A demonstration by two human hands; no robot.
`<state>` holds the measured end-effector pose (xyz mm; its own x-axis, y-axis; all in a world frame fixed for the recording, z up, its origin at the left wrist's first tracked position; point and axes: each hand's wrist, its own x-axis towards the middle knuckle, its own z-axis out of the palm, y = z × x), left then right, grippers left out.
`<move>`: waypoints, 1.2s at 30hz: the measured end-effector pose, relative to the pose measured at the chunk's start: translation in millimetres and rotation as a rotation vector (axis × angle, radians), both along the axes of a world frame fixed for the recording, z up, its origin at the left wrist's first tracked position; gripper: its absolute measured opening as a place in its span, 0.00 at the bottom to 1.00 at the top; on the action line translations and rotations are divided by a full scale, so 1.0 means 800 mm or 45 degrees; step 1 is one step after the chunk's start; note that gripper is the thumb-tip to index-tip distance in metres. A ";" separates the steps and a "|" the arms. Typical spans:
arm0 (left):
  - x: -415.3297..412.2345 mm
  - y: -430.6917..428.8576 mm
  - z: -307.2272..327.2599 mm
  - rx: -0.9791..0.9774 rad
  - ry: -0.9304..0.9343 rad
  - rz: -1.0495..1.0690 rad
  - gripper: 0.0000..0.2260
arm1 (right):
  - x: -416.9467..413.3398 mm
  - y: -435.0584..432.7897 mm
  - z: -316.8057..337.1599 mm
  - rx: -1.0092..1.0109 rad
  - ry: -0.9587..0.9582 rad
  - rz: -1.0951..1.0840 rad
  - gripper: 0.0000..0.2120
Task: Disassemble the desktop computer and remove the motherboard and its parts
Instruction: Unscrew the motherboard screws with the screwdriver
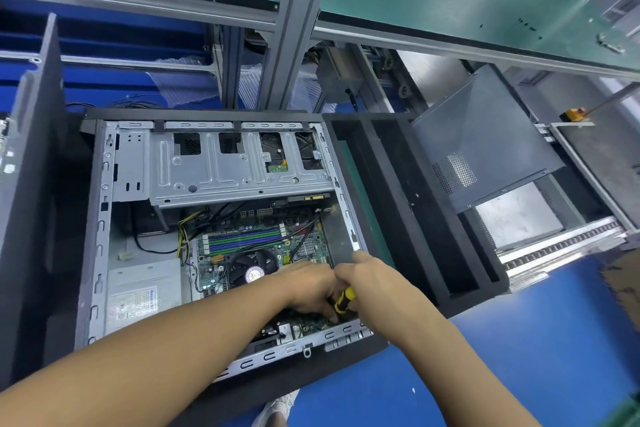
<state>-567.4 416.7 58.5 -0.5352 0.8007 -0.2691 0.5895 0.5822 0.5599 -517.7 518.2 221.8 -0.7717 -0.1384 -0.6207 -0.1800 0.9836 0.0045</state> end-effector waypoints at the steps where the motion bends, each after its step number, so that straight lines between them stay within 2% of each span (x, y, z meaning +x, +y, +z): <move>1: -0.001 0.000 0.001 -0.013 0.001 -0.012 0.19 | 0.000 0.001 0.000 -0.023 -0.003 -0.047 0.11; 4: -0.002 0.003 0.006 -0.026 -0.026 -0.008 0.12 | 0.004 0.005 0.001 -0.101 0.042 -0.254 0.11; 6: -0.004 0.005 0.005 -0.063 -0.047 0.020 0.17 | 0.008 0.004 0.000 -0.109 0.135 -0.461 0.17; 8: -0.004 0.007 0.004 -0.070 -0.039 -0.021 0.14 | 0.009 0.001 -0.005 -0.012 0.232 -0.549 0.20; 10: -0.005 0.007 0.005 -0.057 0.019 -0.099 0.13 | 0.010 -0.003 -0.008 0.070 0.290 -0.539 0.17; 12: -0.005 0.005 0.005 -0.004 0.050 -0.122 0.15 | 0.008 -0.006 -0.008 0.013 0.278 -0.547 0.13; 16: -0.007 0.001 0.004 0.106 0.007 -0.104 0.13 | 0.013 -0.002 -0.004 -0.076 0.223 -0.468 0.07; 25: -0.003 -0.003 0.012 0.133 -0.092 -0.015 0.11 | 0.019 0.015 -0.008 -0.198 0.173 -0.373 0.08; 27: -0.003 -0.001 0.014 0.094 -0.082 0.024 0.10 | 0.019 0.015 -0.007 -0.192 0.243 -0.451 0.14; 30: -0.003 0.000 0.017 0.018 -0.084 0.032 0.12 | 0.017 0.011 -0.008 -0.040 0.327 -0.467 0.20; 32: -0.005 0.000 0.018 0.005 -0.057 -0.034 0.13 | 0.016 0.009 -0.009 -0.015 0.332 -0.418 0.18; 36: -0.005 0.000 0.015 0.036 -0.062 -0.020 0.14 | 0.015 0.011 -0.009 -0.215 0.265 -0.309 0.09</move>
<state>-571.8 416.6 70.3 -0.5094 0.8166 -0.2713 0.5701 0.5565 0.6044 -506.0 527.3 214.3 -0.9020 -0.0223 -0.4311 0.0469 0.9877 -0.1494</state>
